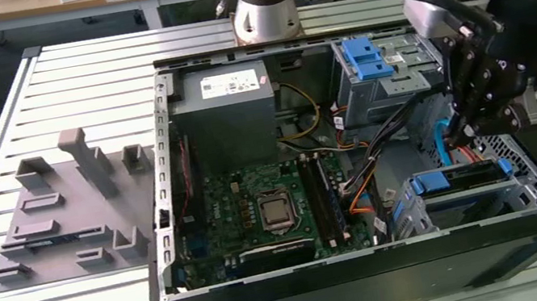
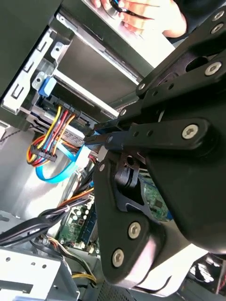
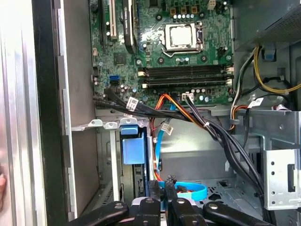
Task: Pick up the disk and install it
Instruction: 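Insert the second disk wire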
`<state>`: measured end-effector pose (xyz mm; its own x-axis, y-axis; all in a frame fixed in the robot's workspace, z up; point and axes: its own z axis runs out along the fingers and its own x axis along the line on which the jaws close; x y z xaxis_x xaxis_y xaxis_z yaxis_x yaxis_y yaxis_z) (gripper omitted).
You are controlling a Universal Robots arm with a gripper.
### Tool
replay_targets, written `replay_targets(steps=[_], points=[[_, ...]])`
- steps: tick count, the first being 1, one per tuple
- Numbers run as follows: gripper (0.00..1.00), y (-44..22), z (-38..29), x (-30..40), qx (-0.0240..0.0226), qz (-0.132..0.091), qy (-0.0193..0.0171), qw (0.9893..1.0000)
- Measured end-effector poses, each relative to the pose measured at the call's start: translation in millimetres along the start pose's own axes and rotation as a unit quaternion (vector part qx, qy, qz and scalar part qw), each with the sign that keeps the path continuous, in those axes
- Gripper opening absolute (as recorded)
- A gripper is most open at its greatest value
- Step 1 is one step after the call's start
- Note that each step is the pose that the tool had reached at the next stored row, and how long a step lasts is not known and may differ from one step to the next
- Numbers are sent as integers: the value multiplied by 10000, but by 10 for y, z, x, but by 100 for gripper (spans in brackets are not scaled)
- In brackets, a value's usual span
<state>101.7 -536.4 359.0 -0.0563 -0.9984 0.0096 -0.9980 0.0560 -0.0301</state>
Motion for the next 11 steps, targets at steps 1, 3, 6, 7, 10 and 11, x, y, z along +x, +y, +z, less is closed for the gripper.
replay_targets(steps=[1, 3, 6, 7, 10, 11], points=[[16, 4, 3, 3, 32, -7, -1, 10000], [16, 16, 14, 13, 73, -17, -13, 10000], [16, 30, 47, 61, 86, -33, -24, 10000], [16, 32, 64, 84, 87, -40, -25, 10000], [16, 34, 117, 107, 87, -49, -26, 9999], [16, 35, 128, 107, 87, -49, -26, 9999]])
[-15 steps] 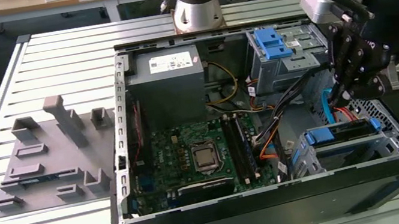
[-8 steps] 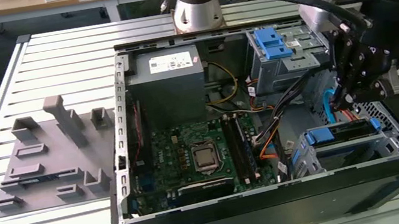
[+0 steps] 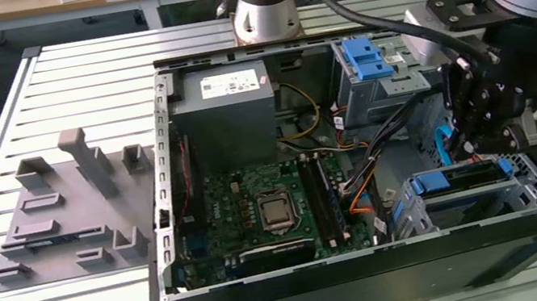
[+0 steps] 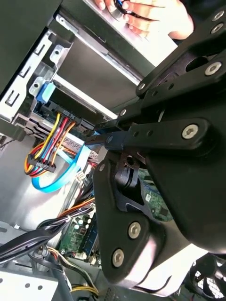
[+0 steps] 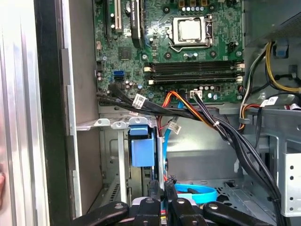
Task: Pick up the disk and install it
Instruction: 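Insert the second disk wire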
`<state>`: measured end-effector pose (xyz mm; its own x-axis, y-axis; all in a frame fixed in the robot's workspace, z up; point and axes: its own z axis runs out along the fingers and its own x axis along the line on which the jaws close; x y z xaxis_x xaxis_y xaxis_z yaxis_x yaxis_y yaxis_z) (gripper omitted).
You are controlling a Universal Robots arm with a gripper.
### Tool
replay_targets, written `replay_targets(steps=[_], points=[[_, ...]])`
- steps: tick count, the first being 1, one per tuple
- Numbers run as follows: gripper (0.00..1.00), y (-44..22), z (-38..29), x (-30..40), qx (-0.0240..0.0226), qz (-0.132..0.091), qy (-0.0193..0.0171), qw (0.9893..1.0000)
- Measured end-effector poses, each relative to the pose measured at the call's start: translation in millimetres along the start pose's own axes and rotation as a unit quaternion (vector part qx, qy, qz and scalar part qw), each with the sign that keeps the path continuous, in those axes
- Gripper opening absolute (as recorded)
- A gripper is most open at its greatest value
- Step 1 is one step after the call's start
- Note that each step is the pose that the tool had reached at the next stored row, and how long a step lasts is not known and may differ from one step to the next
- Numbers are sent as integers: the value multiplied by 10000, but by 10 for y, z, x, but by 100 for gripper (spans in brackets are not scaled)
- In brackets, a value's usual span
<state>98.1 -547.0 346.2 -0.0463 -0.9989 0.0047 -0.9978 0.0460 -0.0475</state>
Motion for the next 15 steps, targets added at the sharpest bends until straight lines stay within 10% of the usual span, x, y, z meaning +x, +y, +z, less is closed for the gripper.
replay_targets(steps=[3, 8, 15], points=[[16, 1, 18, 0, 9, 0, -5, 10000], [16, 35, 40, 5, 177, 0, -14, 9998], [16, 43, 106, 53, 178, 1, -30, 9998]])
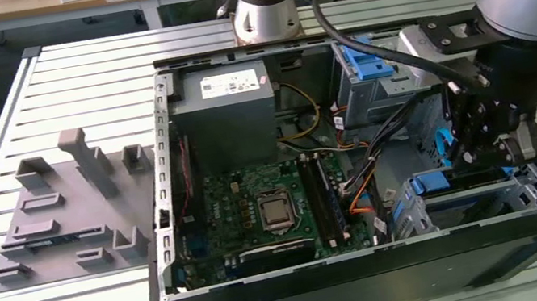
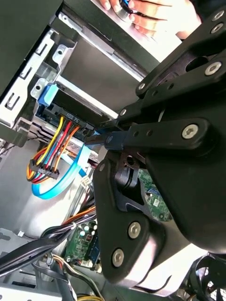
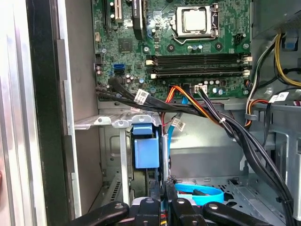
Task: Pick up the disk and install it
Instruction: 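Insert the second disk wire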
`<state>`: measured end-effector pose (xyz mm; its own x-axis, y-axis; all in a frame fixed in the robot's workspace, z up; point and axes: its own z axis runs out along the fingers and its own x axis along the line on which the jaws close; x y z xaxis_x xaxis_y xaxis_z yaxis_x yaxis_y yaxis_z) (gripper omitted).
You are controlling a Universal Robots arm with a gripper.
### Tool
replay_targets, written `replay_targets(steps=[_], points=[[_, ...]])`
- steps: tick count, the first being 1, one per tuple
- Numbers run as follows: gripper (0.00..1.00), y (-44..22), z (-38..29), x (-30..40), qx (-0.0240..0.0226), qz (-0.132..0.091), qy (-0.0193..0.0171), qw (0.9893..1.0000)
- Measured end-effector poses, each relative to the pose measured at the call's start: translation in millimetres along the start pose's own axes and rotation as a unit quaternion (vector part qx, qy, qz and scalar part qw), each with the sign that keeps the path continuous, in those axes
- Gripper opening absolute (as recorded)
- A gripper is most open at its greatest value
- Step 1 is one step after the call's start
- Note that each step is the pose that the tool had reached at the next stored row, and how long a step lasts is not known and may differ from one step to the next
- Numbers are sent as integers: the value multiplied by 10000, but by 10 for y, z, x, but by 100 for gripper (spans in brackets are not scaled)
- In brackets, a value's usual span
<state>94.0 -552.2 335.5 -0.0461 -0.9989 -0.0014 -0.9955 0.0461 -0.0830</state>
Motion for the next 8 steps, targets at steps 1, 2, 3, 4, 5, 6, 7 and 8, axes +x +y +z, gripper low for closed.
replay_targets(steps=[1, 2, 3, 4, 5, 6, 7, 8], points=[[16, -1, -1, 2, 1, 0, 2, 10000], [16, -1, 0, 5, 4, -1, 1, 10000], [16, -1, 0, 8, 8, -1, 1, 10000], [16, -1, 1, 12, 9, -2, 0, 10000], [16, 0, 2, 16, 9, -2, 0, 10000], [16, 1, 4, 18, 9, -2, 0, 10000], [16, 1, 5, 21, 9, -2, 0, 10000], [16, 1, 6, 22, 9, -1, 1, 10000]])
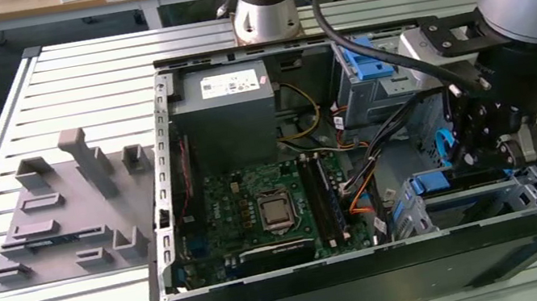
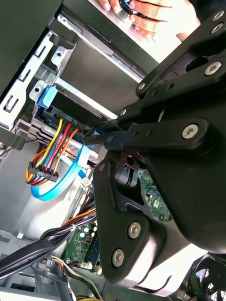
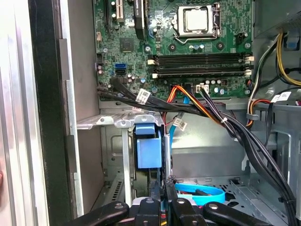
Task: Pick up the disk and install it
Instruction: 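Insert the second disk wire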
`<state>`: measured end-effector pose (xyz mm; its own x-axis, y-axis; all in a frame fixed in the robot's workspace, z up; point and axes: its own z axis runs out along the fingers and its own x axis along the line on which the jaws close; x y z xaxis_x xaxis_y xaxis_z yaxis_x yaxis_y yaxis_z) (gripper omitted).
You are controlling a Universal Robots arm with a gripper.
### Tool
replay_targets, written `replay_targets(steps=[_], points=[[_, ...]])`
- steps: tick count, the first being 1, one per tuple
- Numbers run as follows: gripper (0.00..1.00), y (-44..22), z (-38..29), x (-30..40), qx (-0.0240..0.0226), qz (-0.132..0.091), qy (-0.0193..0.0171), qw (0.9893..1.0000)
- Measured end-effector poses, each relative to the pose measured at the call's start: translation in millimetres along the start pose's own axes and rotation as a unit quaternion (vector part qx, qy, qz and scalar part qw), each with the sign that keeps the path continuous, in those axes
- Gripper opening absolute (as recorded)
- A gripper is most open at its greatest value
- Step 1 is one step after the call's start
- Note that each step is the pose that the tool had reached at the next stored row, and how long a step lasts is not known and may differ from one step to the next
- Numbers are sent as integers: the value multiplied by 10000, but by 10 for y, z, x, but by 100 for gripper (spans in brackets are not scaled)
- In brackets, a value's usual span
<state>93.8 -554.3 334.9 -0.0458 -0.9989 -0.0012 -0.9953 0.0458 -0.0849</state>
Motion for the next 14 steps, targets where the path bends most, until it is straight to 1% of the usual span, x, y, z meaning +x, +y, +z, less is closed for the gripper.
replay_targets(steps=[9, 14], points=[[16, -1, 12, 19, 0, 0, -1, 10000], [16, -9, 14, 21, -1, 2, -15, 10000]])
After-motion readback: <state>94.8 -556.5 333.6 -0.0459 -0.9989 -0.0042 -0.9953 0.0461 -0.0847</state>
